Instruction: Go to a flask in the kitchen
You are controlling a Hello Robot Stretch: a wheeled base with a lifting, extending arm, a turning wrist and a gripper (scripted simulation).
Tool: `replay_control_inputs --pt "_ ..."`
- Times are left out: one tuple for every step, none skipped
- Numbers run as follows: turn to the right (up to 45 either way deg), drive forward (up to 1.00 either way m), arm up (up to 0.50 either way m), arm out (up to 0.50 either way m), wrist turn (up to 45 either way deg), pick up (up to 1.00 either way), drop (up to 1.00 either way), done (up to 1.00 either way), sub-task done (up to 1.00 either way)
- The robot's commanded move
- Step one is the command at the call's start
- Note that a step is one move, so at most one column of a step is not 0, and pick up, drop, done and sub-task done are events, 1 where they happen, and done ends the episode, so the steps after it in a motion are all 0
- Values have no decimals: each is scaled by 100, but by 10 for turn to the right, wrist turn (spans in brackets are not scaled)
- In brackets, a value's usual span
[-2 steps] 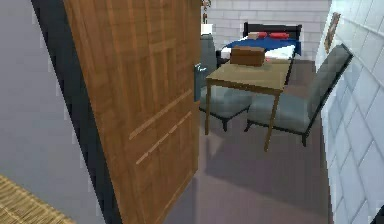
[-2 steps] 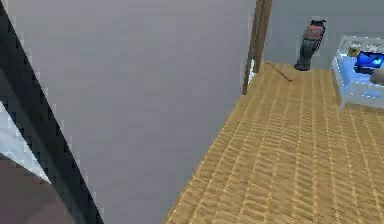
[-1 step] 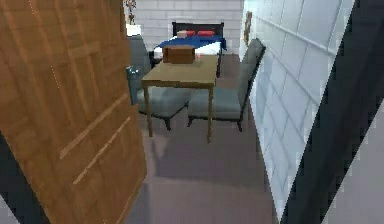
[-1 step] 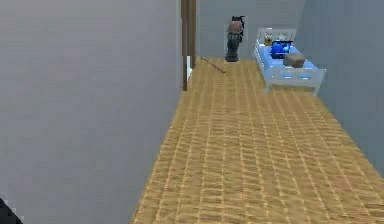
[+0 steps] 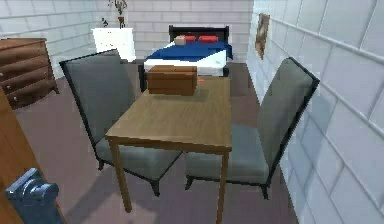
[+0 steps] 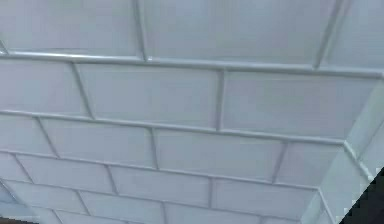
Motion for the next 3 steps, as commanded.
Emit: replay_control_inputs --pt "30 0 0 0 0 0 0 0 0" --pt "0 50 0 0 0 0 0 0 0" --pt "-450 0 0 0 0 0 0 0 0"
